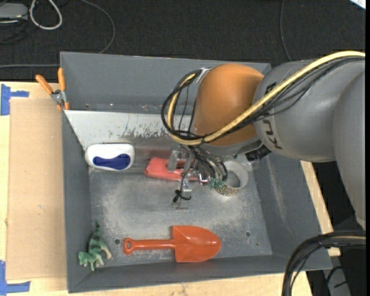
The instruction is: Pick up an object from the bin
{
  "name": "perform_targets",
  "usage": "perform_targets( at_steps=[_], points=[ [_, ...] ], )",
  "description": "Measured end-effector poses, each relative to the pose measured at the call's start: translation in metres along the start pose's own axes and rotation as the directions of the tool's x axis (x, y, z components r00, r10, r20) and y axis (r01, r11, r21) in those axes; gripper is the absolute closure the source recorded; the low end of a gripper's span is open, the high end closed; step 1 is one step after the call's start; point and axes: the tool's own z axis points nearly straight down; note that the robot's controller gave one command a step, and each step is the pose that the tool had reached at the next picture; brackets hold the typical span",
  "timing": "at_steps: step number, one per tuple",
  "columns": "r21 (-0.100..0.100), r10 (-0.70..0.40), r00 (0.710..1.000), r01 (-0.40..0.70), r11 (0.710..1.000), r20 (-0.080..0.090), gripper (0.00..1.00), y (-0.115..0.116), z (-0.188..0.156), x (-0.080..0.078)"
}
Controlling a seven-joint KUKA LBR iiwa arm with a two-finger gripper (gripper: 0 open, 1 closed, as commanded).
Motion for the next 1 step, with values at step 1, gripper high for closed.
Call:
perform_targets(
  at_steps=[1],
  points=[
    [0.000, 0.000, 1.000, 0.000, 1.000, 0.000, 0.00, 0.0000, 0.0000, 0.0000]
  ],
)
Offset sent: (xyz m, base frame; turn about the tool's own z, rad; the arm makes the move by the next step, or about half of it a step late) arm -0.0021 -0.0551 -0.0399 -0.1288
